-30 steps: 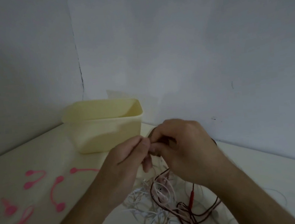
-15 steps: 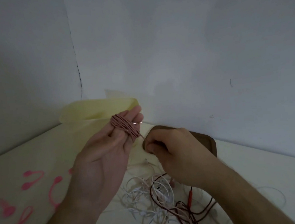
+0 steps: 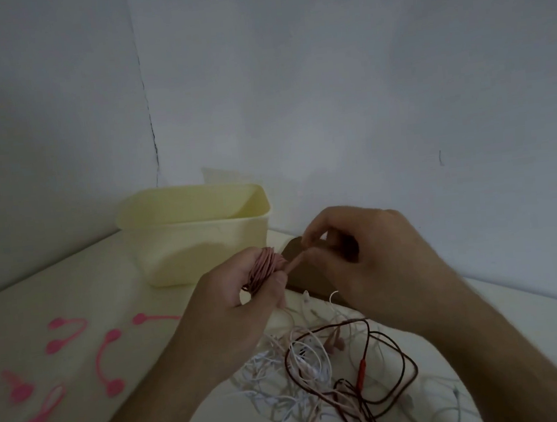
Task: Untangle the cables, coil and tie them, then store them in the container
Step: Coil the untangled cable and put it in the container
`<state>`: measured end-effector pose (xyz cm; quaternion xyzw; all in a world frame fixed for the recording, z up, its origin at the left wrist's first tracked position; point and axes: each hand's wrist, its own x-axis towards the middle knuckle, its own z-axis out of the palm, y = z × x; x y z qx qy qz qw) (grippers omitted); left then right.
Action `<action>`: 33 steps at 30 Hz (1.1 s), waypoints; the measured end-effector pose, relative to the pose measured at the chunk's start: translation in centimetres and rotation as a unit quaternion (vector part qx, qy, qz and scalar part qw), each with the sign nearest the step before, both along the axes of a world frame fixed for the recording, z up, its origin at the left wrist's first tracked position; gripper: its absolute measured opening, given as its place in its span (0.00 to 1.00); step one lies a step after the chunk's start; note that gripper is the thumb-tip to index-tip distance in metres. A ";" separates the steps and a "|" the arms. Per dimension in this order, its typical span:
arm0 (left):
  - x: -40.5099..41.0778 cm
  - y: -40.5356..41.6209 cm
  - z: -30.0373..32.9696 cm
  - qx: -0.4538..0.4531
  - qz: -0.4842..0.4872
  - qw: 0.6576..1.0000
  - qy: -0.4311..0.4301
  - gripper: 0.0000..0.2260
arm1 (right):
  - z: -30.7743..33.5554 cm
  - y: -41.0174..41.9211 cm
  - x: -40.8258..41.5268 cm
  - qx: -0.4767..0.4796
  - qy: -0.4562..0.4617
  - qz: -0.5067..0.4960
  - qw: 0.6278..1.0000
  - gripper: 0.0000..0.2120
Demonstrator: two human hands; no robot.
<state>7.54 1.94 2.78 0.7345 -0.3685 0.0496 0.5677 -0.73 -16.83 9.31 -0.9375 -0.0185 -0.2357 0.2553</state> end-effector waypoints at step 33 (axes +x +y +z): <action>0.9 -0.1 -0.3 -0.168 0.072 0.983 0.010 0.05 | 2.7 -5.6 -1.5 0.513 -0.013 -0.069 0.855 0.24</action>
